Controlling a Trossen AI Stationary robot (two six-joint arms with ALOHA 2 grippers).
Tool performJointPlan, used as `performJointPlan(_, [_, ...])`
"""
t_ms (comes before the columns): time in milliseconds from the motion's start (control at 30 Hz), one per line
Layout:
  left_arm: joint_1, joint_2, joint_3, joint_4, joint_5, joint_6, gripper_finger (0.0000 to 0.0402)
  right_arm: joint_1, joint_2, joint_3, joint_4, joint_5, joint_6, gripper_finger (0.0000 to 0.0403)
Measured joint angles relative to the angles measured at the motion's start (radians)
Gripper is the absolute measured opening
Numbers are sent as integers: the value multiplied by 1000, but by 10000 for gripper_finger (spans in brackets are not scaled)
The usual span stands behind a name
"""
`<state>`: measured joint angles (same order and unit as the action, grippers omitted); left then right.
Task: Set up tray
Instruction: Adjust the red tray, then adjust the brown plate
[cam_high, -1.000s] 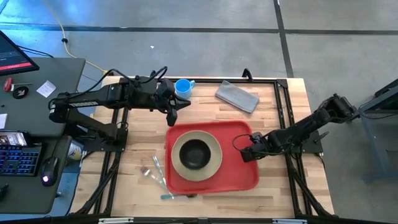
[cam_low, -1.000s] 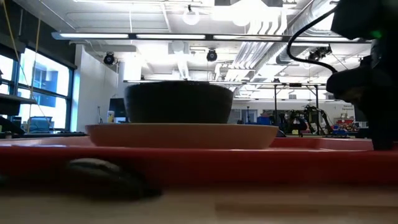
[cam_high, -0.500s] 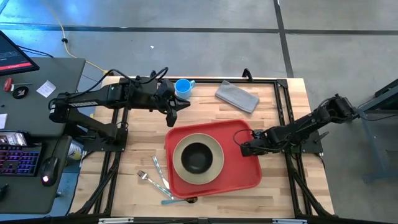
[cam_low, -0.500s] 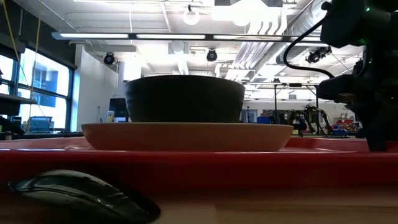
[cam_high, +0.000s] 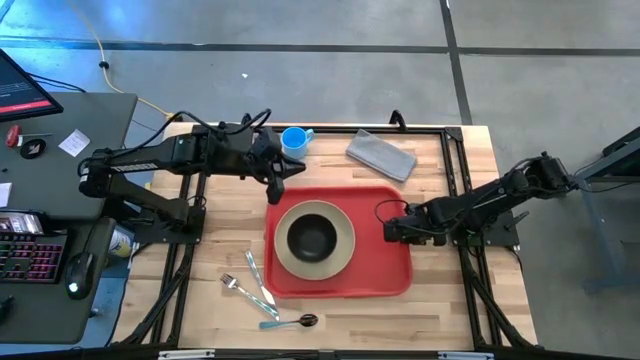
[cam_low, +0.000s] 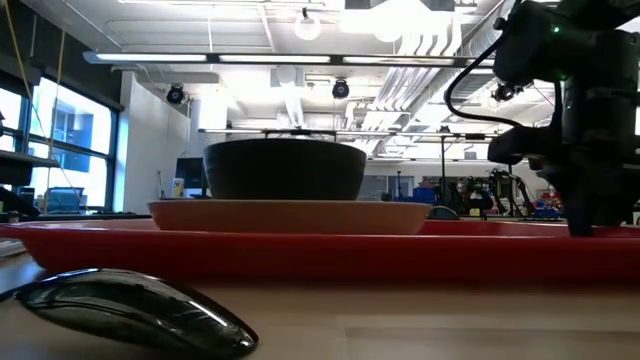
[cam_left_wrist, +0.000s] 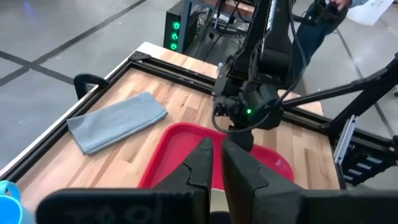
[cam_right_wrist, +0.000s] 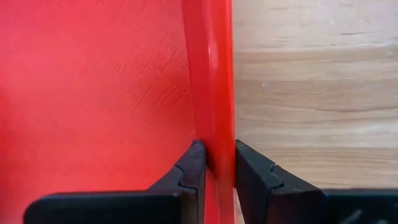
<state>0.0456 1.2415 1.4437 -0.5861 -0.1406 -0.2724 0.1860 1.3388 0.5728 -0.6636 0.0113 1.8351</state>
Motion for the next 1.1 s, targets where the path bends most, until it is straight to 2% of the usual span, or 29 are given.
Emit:
performJointPlan(333, [0,0,0,-76,0,69,69,-36,0,0,-3,-26,5,55])
performJointPlan(533, [0,0,0,-66,-1,107,69,-37,1,-1,3,-25,14,67])
performJointPlan(667, [0,0,0,-68,-1,125,69,-37,3,-2,6,-34,16,95])
performJointPlan(933, [0,0,0,-67,-9,146,69,-34,0,7,3,-77,6,176])
performJointPlan(1100, [20,0,0,-84,-121,107,69,-29,-43,27,2,-72,-32,213])
